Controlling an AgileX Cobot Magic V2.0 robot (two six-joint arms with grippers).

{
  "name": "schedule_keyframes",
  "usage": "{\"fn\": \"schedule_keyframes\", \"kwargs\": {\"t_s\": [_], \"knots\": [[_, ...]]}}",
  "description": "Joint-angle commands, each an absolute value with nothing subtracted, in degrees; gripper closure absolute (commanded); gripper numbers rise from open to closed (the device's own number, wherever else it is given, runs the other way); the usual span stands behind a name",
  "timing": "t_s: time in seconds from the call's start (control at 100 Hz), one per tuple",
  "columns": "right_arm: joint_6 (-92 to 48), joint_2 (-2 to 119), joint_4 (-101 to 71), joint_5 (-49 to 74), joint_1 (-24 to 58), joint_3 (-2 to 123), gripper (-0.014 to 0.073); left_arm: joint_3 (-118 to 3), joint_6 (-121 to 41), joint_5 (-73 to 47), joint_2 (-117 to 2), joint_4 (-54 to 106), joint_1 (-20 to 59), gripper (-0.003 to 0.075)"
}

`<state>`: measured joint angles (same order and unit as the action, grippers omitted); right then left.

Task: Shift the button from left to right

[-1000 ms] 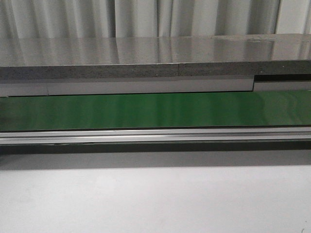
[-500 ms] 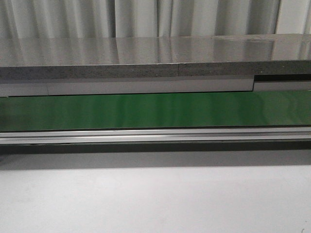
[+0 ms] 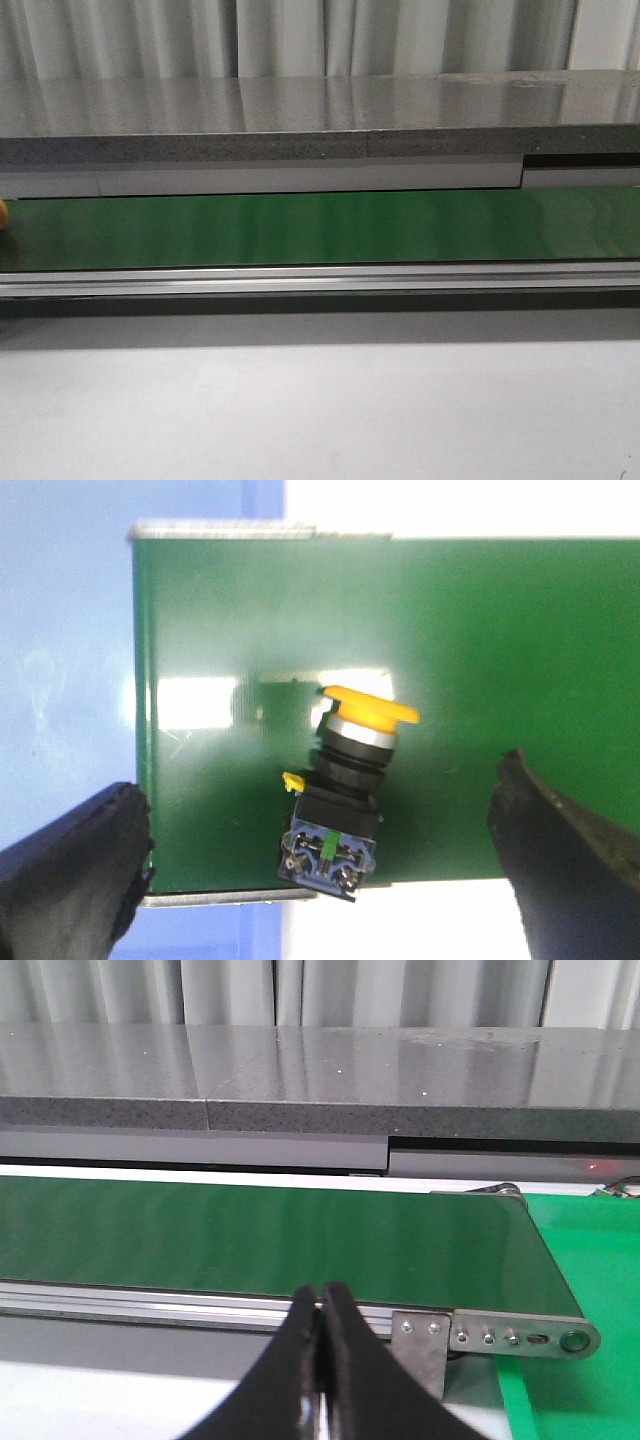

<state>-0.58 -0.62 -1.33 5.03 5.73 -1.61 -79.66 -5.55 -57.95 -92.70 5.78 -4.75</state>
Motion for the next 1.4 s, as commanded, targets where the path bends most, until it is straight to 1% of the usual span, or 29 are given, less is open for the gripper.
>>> {"fn": "schedule_keyframes", "kwargs": {"t_s": [0.0, 0.2, 0.35, 0.5, 0.61, 0.89, 1.01, 1.08, 1.39], "knots": [[-0.7, -1.7, -0.8, 0.3, 5.8, -0.8, 0.0661, -79.5, -6.8, -54.7, -85.8, 7.7, -4.4, 0.007], [-0.7, -1.7, -0.8, 0.3, 5.8, -0.8, 0.0661, -70.5, -7.4, -46.4, -73.3, 8.2, -4.2, 0.007], [-0.7, -1.7, -0.8, 0.3, 5.8, -0.8, 0.0661, -60.0, -10.3, -36.3, -61.6, 8.7, -1.4, 0.007], [-0.7, -1.7, -0.8, 0.3, 5.8, -0.8, 0.0661, -49.1, -10.3, -26.3, -50.9, 8.7, 2.2, 0.007], [-0.7, -1.7, -0.8, 0.3, 5.8, -0.8, 0.0661, -40.4, -10.3, -19.2, -43.3, 8.7, 3.4, 0.007], [-0.7, -1.7, -0.8, 0.3, 5.8, -0.8, 0.0661, -25.3, -10.3, -8.7, -28.1, 8.7, 3.5, 0.007], [-0.7, -1.7, -0.8, 0.3, 5.8, -0.8, 0.0661, -20.8, -10.3, -1.3, -24.5, 8.7, 3.5, 0.007], [-0.7, -1.7, -0.8, 0.3, 5.8, -0.8, 0.0661, -19.1, -10.3, 1.1, -23.8, 8.7, 3.5, 0.007], [-0.7, -1.7, -0.8, 0.3, 5.8, -0.8, 0.0661, -18.6, -10.3, 1.3, -23.9, 8.7, 3.5, 0.0077]]}}
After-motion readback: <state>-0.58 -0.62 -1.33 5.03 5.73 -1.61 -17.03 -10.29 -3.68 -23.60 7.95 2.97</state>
